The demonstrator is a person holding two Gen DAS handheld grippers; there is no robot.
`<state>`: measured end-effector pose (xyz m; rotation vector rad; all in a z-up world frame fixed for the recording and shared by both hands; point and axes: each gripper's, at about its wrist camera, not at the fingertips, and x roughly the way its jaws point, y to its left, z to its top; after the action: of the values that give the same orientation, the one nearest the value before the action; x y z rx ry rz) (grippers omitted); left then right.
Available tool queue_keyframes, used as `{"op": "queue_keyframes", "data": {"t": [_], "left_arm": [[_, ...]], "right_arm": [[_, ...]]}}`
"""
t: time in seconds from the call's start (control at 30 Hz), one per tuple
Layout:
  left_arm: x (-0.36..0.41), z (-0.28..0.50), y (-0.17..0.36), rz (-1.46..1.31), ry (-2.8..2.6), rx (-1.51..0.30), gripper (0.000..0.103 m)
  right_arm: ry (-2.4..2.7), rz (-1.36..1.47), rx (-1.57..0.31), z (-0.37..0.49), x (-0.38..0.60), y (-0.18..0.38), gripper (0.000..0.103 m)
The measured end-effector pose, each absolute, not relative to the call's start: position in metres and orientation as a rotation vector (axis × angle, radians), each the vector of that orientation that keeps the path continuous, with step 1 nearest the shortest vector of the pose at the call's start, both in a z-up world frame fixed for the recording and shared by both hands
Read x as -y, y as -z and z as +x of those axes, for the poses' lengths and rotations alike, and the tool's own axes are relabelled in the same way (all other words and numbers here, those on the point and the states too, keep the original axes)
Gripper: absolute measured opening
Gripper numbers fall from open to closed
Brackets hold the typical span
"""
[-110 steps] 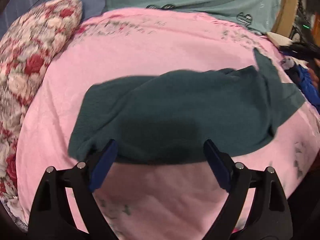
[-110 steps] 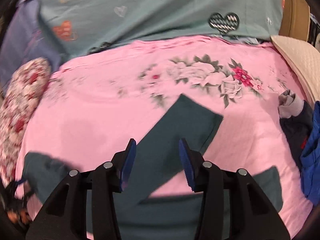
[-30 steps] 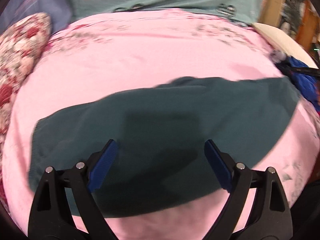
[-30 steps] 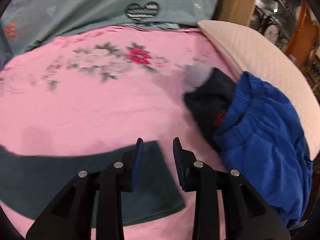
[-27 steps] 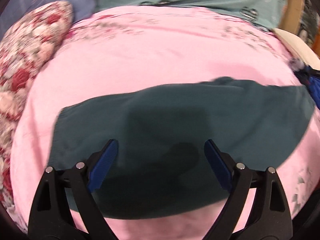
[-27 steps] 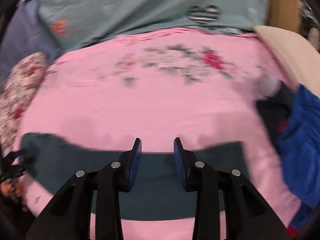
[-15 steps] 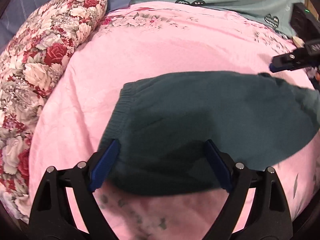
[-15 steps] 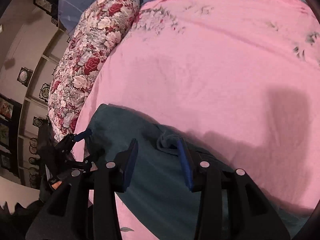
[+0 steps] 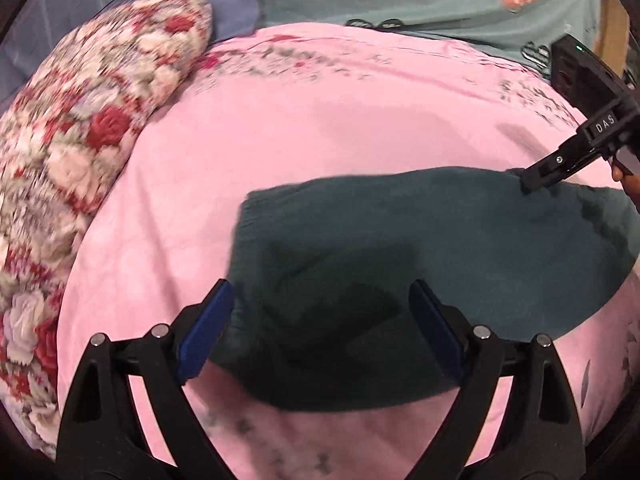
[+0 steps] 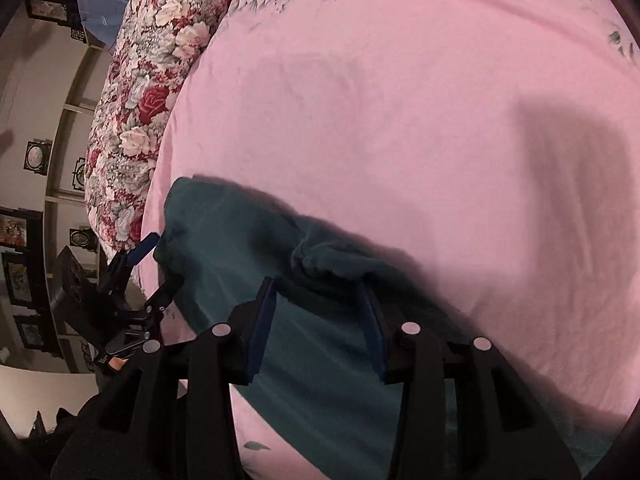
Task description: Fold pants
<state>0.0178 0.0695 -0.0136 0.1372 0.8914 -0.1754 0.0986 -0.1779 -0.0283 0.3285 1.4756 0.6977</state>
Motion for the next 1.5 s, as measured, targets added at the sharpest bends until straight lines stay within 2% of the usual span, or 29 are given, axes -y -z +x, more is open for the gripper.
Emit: {"op": "queue_keyframes", "data": {"t": [0.23,0.27,0.33,0.47,0.57,0.6,0.63,0.73,0.9,1.03,1.07,1.2,1.3,1.4,1.43,1.5], "left_arm": [[-0.045,0.034,0.027,0.163,0.23,-0.923,0.091],[-0.047,0.035,0.031,0.15,0.228,-0.942,0.091],[-0.054,0.035,0.032,0.11,0.235,-0.948,0.091],[-0.059,0.036,0.034,0.092,0.242,-0.949,0.092],[-0.056,0.037,0.035,0.106,0.242,-0.95,0.093],[-0.056,0.038,0.035,0.106,0.241,-0.952,0.093],[-0.058,0.038,0.035,0.103,0.241,-0.954,0.093],[-0.059,0.038,0.035,0.098,0.236,-0.956,0.093],[-0.057,0.04,0.036,0.108,0.235,-0.962,0.093],[-0.062,0.038,0.035,0.088,0.229,-0.959,0.093],[-0.065,0.036,0.033,0.087,0.223,-0.951,0.093],[-0.076,0.028,0.02,0.064,0.219,-0.907,0.093],[-0.077,0.021,0.007,0.072,0.215,-0.86,0.094],[-0.073,0.027,0.019,0.132,0.147,-0.904,0.095],[-0.077,0.032,0.03,0.143,0.11,-0.948,0.095],[-0.093,0.035,0.036,0.089,0.098,-0.975,0.098]], "right_arm": [[-0.731,0.326,-1.437,0.113,0.158,0.025,0.046],[-0.723,0.329,-1.433,0.115,0.154,0.029,0.049],[-0.744,0.394,-1.458,0.115,0.151,0.036,0.052],[-0.799,0.515,-1.529,0.107,0.156,0.042,0.051],[-0.781,0.596,-1.431,0.112,0.166,0.042,0.051],[-0.781,0.652,-1.407,0.115,0.169,0.045,0.049],[-0.766,0.686,-1.381,0.117,0.173,0.046,0.043],[-0.669,0.717,-1.154,0.12,0.197,0.032,0.029],[-0.581,0.692,-1.114,0.121,0.207,0.037,0.017],[-0.479,0.702,-1.195,0.127,0.221,0.05,0.016],[-0.451,0.677,-1.173,0.127,0.227,0.042,0.021],[-0.458,0.678,-1.078,0.119,0.251,0.009,0.021],[-0.594,0.594,-1.099,0.105,0.213,-0.004,0.021],[-0.597,0.458,-1.158,0.096,0.171,0.011,0.02],[-0.544,0.424,-1.155,0.097,0.169,0.018,0.019],[-0.424,0.363,-1.128,0.104,0.179,0.032,0.004]]}}
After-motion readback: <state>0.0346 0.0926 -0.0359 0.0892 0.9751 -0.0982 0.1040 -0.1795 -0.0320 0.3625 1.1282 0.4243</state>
